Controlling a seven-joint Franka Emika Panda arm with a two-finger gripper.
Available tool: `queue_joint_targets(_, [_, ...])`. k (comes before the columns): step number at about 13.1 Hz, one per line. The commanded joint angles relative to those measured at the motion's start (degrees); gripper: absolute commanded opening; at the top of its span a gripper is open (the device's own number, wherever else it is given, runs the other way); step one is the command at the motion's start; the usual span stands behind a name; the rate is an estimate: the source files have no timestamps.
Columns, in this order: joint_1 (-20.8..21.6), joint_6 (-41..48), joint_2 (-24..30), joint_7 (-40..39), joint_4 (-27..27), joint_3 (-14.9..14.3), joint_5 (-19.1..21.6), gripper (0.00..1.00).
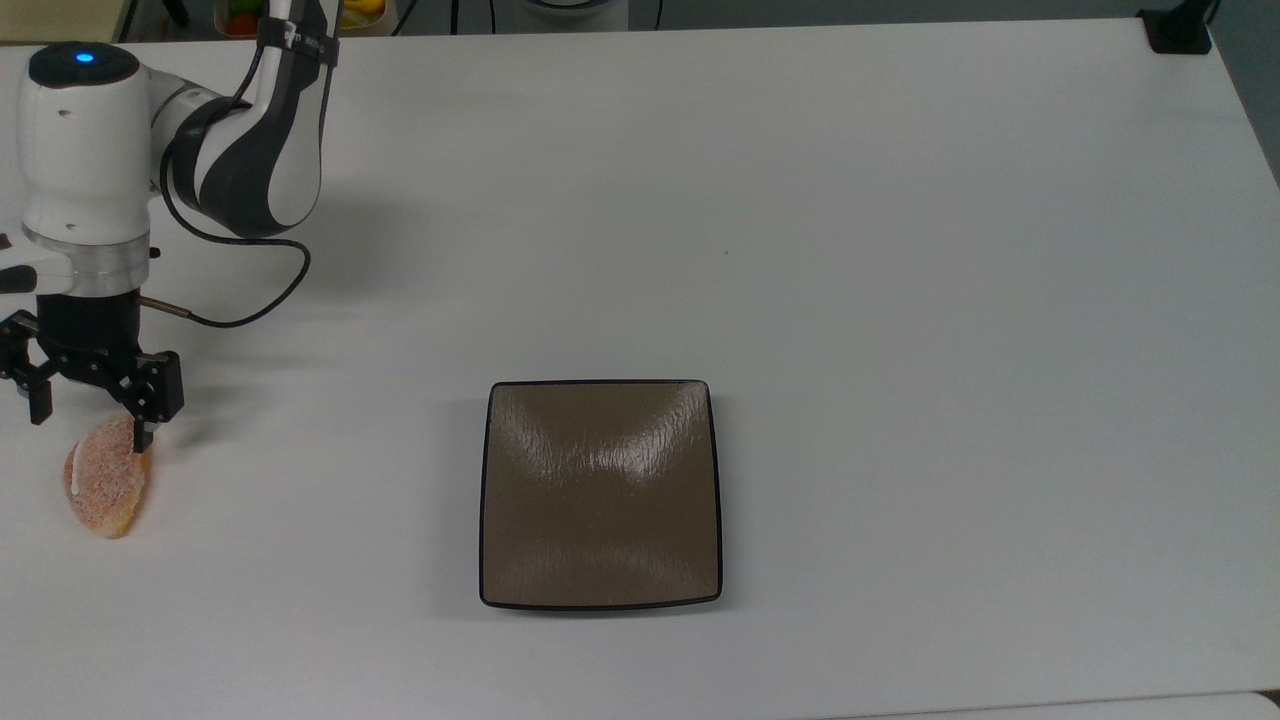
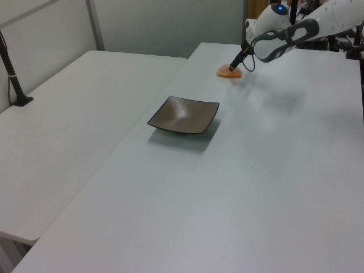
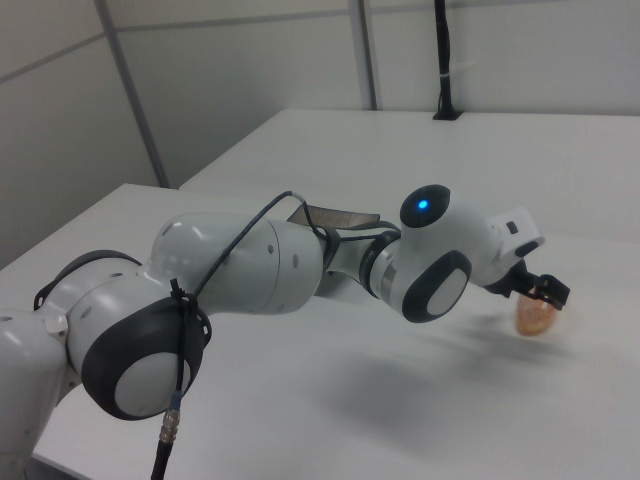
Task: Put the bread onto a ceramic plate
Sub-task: 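Lower the gripper onto the bread roll and close on it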
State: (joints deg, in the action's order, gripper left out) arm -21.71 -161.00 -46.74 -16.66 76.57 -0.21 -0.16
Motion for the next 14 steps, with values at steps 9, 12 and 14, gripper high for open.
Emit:
queue_joint_targets(9, [-1.49, -0.98, -3.36, -2.41, -3.8, 2.94, 0.69, 0.23])
queue_joint_targets(12, [-1.32, -0.98, -2.14, -2.5, -3.36, 2.94, 0.51, 0.23])
queue_joint_targets(14, [-1.05, -0.72, 0.31, -2.15, -3.18, 2.94, 0.77, 0.23])
